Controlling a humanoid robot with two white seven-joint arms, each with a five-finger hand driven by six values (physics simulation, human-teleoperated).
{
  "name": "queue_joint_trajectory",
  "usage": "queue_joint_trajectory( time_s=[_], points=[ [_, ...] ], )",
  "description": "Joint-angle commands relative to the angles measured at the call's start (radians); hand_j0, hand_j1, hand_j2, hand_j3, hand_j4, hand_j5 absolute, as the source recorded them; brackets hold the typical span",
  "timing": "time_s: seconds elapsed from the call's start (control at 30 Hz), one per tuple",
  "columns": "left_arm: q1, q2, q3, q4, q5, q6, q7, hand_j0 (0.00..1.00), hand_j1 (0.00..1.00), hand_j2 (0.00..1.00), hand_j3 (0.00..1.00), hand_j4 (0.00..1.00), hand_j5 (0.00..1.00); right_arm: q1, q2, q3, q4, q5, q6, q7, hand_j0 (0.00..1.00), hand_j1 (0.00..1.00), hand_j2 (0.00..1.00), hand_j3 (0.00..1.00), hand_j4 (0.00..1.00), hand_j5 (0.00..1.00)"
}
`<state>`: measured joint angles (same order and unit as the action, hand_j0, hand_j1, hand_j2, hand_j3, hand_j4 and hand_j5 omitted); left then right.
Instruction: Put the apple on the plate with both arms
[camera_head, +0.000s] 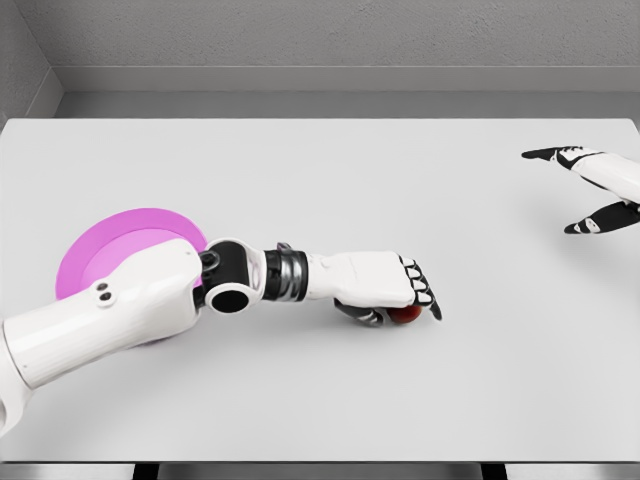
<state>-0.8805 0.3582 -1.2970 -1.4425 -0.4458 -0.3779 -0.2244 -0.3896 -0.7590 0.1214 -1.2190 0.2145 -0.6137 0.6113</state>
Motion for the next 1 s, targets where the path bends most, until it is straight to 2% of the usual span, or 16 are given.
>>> queue_joint_trajectory(
  time_s=[0.0, 0.43, 0.67, 0.83, 0.97],
  points=[
    [0.0, -0.004, 0.001, 0.008, -0.001, 0.002, 0.0, 0.79, 0.79, 0.79, 0.79, 0.79, 0.79, 0.0, -0.002, 0.0, 0.0, -0.007, 0.003, 0.0, 1.0, 1.0, 1.0, 1.0, 1.0, 1.0],
    [0.0, -0.019, 0.001, 0.014, -0.004, 0.001, 0.0, 0.76, 0.76, 0.76, 0.76, 0.76, 0.76, 0.002, 0.0, 0.0, 0.0, -0.007, 0.003, 0.0, 1.0, 1.0, 1.0, 1.0, 1.0, 1.0],
    [0.002, -0.018, -0.004, 0.014, -0.025, -0.003, 0.0, 0.62, 0.62, 0.62, 0.62, 0.62, 0.62, 0.003, -0.002, 0.0, -0.002, -0.007, 0.003, 0.0, 1.0, 1.0, 1.0, 1.0, 1.0, 1.0],
    [0.002, -0.018, -0.013, 0.014, -0.025, -0.006, 0.0, 0.6, 0.6, 0.6, 0.6, 0.6, 0.6, 0.011, -0.002, 0.0, -0.023, -0.007, 0.003, 0.0, 1.0, 1.0, 1.0, 1.0, 1.0, 1.0],
    [0.002, -0.018, -0.018, 0.013, -0.036, -0.01, 0.0, 0.54, 0.54, 0.54, 0.54, 0.54, 0.54, 0.009, -0.002, 0.0, -0.023, -0.007, 0.003, 0.0, 1.0, 1.0, 1.0, 1.0, 1.0, 1.0]
  ],
)
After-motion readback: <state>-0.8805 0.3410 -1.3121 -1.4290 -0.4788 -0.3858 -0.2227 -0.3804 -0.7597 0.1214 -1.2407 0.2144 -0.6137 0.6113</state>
